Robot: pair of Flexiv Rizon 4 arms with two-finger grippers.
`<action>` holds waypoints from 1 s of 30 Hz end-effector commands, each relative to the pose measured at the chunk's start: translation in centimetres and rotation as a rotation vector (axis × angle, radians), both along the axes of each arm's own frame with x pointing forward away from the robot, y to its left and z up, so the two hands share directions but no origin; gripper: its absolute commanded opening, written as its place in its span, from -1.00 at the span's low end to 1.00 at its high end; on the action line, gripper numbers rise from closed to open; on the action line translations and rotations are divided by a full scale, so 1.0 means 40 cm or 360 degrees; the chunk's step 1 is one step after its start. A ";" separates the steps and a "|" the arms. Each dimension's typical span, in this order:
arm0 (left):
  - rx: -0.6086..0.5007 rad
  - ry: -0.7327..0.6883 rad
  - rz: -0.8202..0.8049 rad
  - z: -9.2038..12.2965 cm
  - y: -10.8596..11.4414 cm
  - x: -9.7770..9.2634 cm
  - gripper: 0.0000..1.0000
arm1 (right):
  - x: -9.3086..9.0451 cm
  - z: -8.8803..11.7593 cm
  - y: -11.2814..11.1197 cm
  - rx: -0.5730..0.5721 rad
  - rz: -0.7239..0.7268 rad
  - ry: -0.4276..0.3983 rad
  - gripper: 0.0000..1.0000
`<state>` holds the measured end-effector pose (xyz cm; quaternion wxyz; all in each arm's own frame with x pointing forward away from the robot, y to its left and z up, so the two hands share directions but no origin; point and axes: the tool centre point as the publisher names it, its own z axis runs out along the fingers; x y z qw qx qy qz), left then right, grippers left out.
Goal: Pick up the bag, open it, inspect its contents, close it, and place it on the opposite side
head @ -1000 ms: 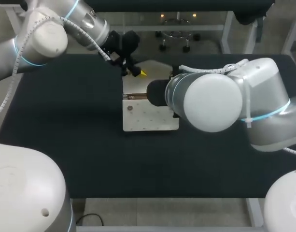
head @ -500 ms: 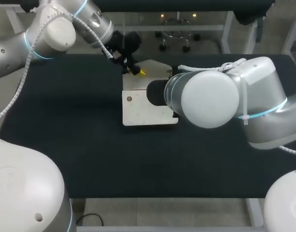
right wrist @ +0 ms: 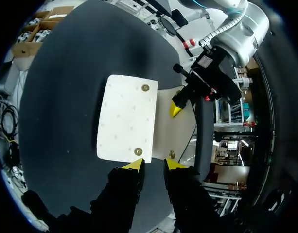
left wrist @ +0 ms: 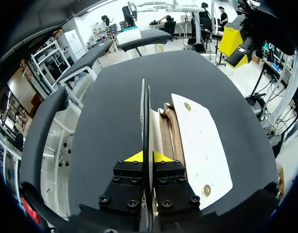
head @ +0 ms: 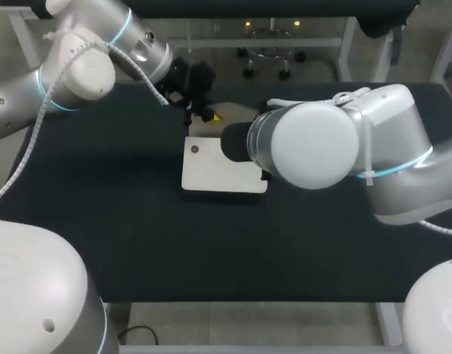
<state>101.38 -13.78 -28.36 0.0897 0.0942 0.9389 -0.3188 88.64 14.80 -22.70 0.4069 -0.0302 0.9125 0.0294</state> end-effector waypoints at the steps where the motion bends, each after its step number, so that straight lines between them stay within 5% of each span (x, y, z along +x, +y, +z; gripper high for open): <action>1: -0.0046 -0.0139 0.0042 0.002 0.006 -0.041 -1.00 | -0.002 0.000 0.003 -0.0003 0.0002 0.0004 -0.44; 11: -0.0002 -0.0357 0.0115 -0.012 -0.010 -0.099 -1.00 | -0.023 -0.027 0.016 0.0003 0.0012 0.0072 -0.45; 30: -0.0107 -0.0305 0.0110 -0.069 0.042 0.058 -1.00 | -0.065 -0.091 0.020 0.0111 0.0003 0.0141 -0.43</action>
